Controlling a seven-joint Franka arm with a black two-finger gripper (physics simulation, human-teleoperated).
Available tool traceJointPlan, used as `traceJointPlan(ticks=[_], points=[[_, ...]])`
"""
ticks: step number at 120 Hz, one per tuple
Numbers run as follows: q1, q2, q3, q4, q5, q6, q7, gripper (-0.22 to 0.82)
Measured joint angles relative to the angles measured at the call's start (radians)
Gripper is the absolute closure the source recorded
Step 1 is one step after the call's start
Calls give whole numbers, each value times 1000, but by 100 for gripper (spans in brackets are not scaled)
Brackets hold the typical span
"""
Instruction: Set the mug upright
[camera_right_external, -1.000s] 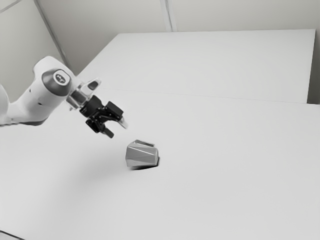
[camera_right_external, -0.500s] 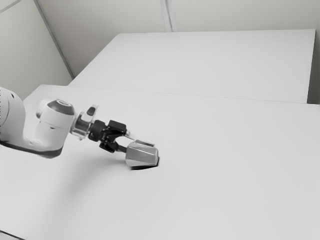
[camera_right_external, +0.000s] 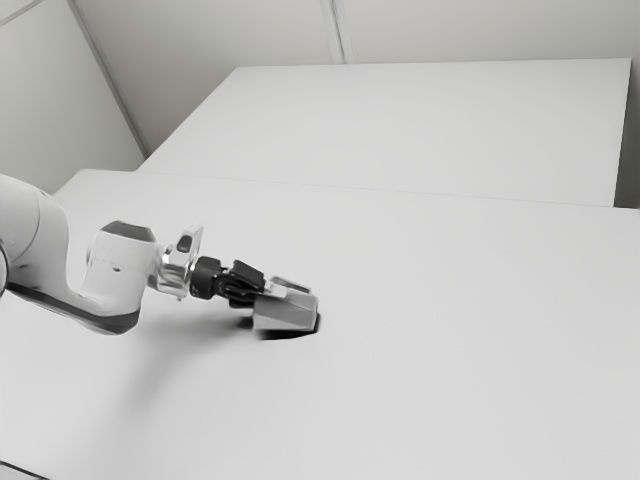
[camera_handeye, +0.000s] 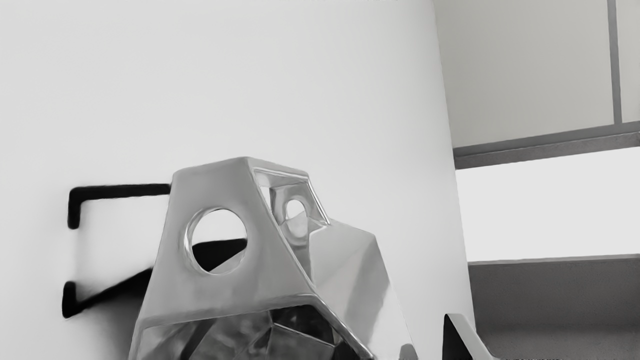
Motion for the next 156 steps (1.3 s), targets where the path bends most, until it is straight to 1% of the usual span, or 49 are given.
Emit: traceJointPlan(ticks=[12, 22, 46, 60, 72, 88, 99, 109, 123, 131, 156], points=[[0, -10, 0, 5, -4, -8, 37, 69], [-1, -36, 0, 5, -7, -14, 63, 73], [-9, -121, 1, 7, 22, -14, 95, 76], [-28, -165, 0, 31, 151, 33, 65, 77], [-50, -185, -3, 79, 352, 81, 3, 78], [-72, -217, -10, 160, 695, 120, -126, 78], [-89, -225, -13, 196, 900, 135, -223, 78], [-88, -228, -29, 211, 1059, 150, -312, 78], [-100, -226, -36, 203, 1176, 185, -419, 78], [-95, -227, -50, 193, 1246, 206, -479, 78], [-109, -216, -56, 82, 1338, 298, -646, 78]])
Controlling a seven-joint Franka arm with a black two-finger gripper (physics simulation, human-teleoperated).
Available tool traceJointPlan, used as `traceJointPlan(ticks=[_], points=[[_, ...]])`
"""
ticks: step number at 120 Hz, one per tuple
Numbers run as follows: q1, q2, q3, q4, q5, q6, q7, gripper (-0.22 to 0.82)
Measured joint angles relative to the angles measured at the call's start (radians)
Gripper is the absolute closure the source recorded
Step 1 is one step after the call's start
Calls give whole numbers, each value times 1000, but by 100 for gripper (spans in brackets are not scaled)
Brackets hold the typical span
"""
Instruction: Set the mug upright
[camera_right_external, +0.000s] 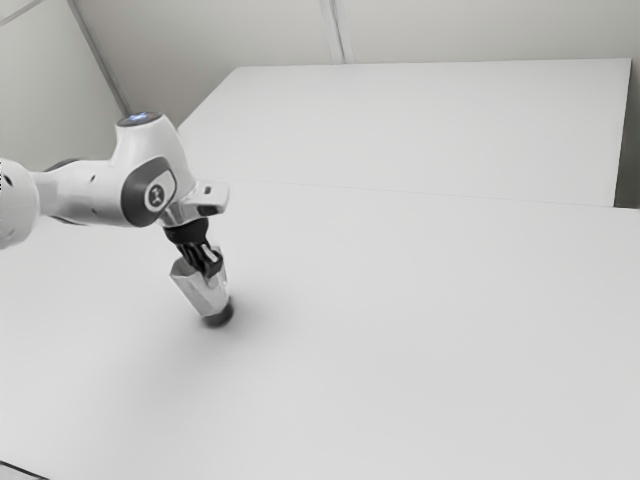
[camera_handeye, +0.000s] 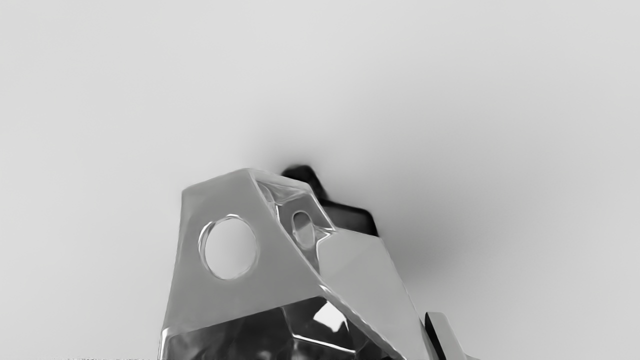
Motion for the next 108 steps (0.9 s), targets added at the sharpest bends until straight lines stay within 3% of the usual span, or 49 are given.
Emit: traceJointPlan(ticks=[32, 55, 67, 84, 108], points=[[10, 33, 1, -56, 18, 97, -151, 74], [27, 38, 0, -59, 11, 124, -219, 37], [16, 29, -2, -58, 10, 130, -247, 23], [-1, -5, -6, -26, 6, 115, -278, 12], [-19, 5, -7, 233, -25, -62, -302, 5]])
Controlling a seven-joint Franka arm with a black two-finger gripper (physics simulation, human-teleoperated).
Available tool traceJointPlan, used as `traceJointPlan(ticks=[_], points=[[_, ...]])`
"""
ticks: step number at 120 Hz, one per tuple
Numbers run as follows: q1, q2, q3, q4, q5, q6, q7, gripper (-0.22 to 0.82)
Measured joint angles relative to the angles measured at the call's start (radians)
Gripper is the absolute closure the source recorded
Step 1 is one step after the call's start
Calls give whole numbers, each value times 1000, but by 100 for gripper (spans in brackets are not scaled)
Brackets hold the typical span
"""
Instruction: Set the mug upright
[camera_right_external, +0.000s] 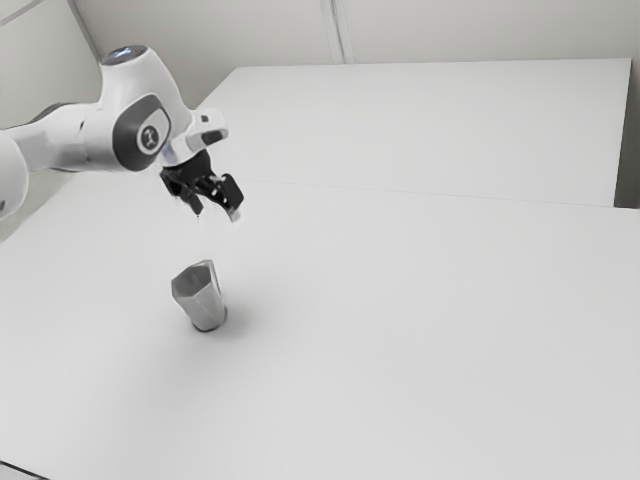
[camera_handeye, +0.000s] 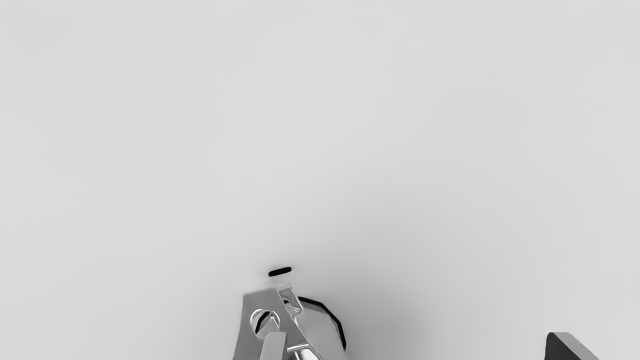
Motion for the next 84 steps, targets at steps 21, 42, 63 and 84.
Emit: traceJointPlan(ticks=[21, 42, 63, 84], points=[[10, 69, 7, 303, -32, -204, -13, 2], [25, 117, 13, 497, -31, -368, -19, 1], [6, 120, 14, 536, -29, -460, -20, 0], [12, 118, 14, 538, -31, -501, -21, 0]])
